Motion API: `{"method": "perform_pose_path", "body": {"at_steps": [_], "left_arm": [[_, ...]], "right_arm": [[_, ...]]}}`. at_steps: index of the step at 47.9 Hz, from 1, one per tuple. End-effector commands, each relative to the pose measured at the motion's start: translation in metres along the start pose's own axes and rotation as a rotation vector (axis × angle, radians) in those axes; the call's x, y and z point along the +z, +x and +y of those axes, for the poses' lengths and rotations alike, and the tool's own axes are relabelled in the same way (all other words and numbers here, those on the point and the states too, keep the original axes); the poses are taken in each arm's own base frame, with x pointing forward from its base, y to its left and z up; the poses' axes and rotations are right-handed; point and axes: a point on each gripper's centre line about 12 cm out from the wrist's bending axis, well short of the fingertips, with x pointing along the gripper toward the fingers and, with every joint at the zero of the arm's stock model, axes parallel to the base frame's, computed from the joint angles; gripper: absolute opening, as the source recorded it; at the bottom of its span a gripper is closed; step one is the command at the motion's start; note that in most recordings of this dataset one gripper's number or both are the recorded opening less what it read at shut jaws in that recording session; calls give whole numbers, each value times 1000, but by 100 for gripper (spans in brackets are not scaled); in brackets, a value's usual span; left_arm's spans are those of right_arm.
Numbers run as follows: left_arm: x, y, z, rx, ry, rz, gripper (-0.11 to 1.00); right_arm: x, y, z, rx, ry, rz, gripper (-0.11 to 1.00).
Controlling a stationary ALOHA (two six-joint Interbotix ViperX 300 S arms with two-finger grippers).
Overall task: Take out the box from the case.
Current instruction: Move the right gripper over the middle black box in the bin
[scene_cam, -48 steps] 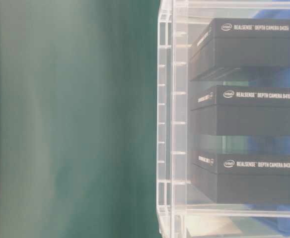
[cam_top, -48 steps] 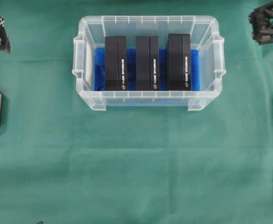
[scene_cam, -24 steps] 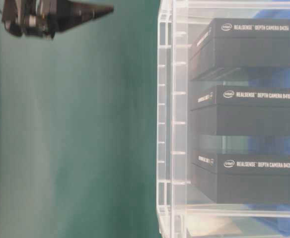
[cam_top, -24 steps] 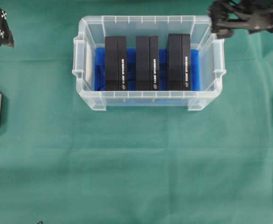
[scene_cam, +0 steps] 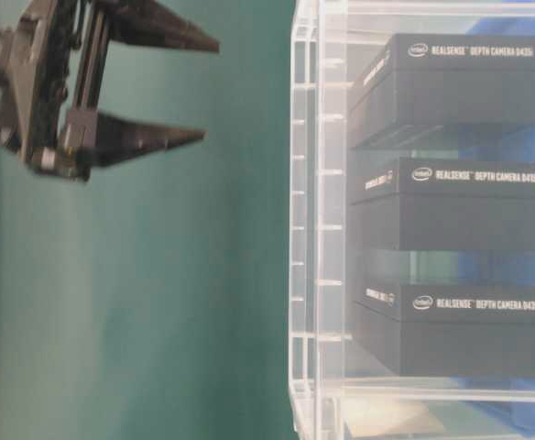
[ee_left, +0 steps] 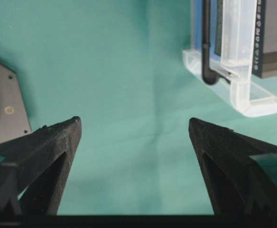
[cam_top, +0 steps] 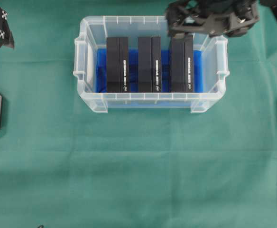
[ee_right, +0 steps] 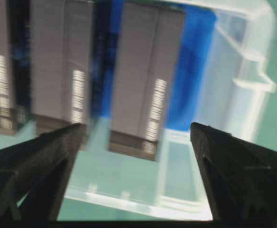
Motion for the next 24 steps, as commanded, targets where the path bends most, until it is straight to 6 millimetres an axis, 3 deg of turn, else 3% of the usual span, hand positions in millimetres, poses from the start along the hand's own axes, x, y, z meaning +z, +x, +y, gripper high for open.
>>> {"method": "perform_pose_path", "body": {"at_steps": [1,12,24], "left_arm": [[3,-8,-3,-26,-5,-17,94],[3,-8,-3,-29,-1,-18,94],[4,-9,-6,-64,2,-34,94]], "right_arm": [[0,-14,14,58,-6,-13,92],[-6,-10,44,82,-31,-10,92],[-9,0,62,82,-29,-5,92]]}}
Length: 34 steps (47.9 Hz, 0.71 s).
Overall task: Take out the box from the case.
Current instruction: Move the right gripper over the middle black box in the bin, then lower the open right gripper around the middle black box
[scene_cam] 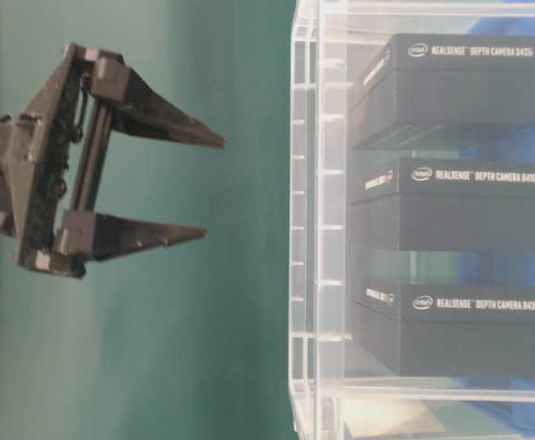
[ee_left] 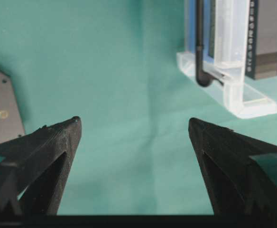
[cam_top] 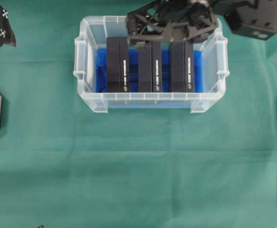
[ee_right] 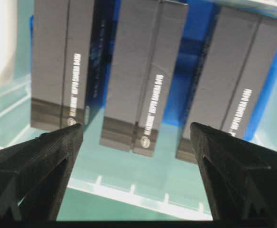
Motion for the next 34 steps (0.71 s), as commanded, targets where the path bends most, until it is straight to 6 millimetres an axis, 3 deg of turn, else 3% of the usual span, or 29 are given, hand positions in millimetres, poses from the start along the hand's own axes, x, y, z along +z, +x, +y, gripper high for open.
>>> {"method": "perform_pose_path", "body": {"at_steps": [1,34], "left_arm": [[3,-8,-3,-34,-2,-22,94],[4,-9,-5,-53,-4,-28,94]], "right_arm": [[1,-16,8,52,4,-12,92],[3,-4,20,58,-3,-18,92]]}}
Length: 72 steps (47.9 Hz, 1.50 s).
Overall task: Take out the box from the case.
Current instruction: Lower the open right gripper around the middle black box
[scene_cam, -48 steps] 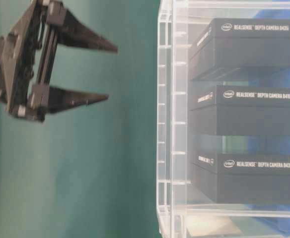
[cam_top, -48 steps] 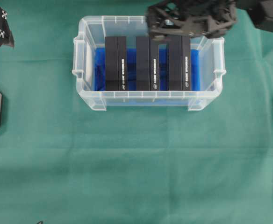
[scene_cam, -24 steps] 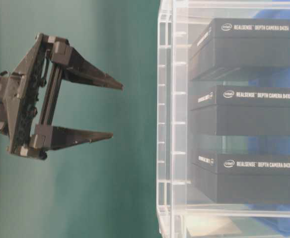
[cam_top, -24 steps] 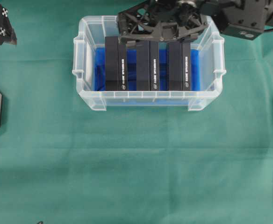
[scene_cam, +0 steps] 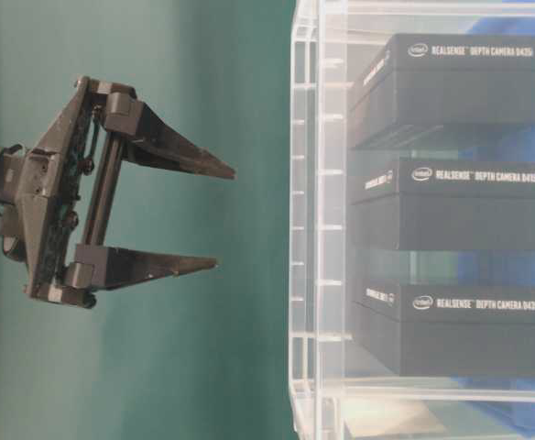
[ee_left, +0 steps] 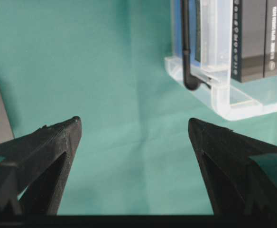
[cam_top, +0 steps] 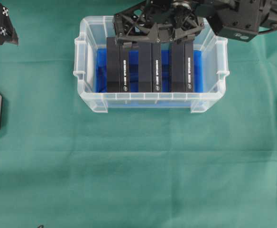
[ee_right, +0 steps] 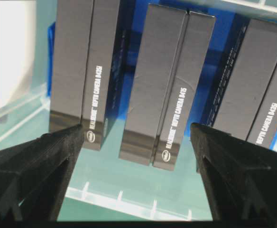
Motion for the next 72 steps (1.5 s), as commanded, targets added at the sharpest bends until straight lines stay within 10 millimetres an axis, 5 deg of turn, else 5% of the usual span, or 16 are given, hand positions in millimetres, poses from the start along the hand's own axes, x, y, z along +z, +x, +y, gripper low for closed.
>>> {"method": "perform_pose_path", "body": {"at_steps": [1,72], "left_arm": [[3,-8,-3,-26,-5,-17,94],[3,-7,-4,-21,-3,-16,94]], "right_arm": [[2,-14,4,46,-1,-10,92],[-3,-2,5,20,-4,17,92]]}}
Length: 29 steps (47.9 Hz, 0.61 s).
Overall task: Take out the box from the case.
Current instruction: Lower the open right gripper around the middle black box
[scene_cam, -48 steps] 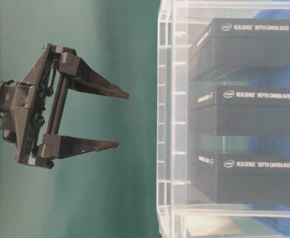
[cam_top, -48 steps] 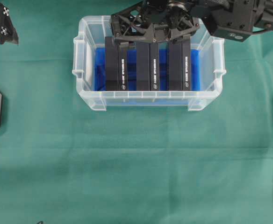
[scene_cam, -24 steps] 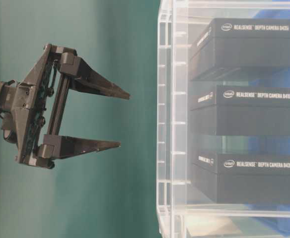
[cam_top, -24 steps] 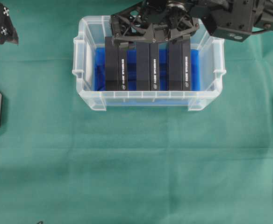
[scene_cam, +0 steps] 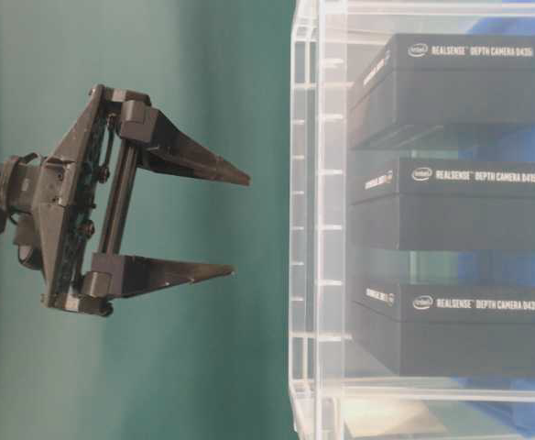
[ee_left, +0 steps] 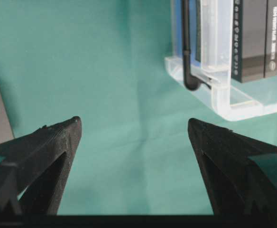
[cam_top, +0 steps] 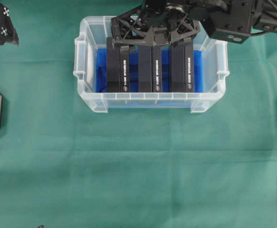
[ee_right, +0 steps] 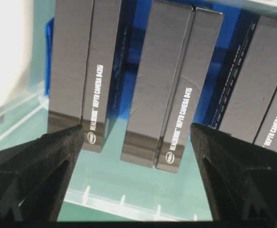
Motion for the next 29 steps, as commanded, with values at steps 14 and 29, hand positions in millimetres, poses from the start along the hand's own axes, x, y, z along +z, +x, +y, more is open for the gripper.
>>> {"method": "perform_pose_path", "body": {"at_steps": [14,29], "left_arm": [[3,-8,-3,-26,-4,-17,94],[3,-8,-3,-24,7,-17,94]], "right_arm": [[-2,-6,1,0,14,20,92],[-4,-3,1,-6,56,32,92]]}}
